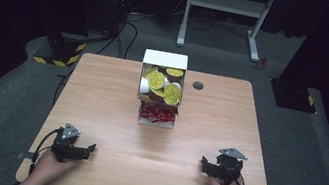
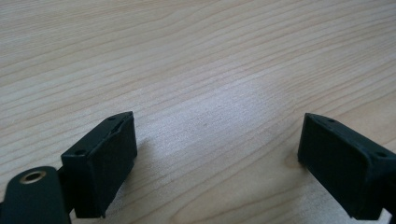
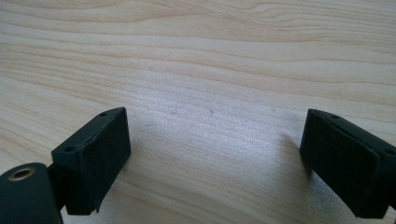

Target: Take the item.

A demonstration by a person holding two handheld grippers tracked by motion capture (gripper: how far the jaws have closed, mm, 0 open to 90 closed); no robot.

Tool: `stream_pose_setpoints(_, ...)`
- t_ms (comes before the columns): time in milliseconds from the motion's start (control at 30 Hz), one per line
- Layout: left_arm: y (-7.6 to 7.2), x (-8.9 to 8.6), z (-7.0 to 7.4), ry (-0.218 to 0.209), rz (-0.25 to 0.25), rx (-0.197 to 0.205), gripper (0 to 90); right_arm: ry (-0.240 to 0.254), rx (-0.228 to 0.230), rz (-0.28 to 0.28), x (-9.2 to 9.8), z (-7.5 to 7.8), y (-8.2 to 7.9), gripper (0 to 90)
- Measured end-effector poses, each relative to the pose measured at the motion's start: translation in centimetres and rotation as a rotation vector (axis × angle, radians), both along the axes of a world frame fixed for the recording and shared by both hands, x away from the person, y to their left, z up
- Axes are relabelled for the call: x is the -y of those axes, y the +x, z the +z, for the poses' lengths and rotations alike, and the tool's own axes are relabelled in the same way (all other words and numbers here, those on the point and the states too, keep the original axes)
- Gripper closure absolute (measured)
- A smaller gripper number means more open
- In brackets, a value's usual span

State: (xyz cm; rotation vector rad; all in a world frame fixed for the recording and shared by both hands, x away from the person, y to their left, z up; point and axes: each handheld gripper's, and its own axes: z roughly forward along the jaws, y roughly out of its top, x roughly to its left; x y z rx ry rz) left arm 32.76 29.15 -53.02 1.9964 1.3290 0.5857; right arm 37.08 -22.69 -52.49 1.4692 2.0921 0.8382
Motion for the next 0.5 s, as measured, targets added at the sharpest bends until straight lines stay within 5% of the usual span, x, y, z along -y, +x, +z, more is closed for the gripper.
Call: stream_pose_setpoints(500, 1.3, 0.8, 0.0, 0.003, 0.077, 0.005, 14.3, 0.003, -0.002, 0.013, 0.0, 0.0, 0.1, 8.0)
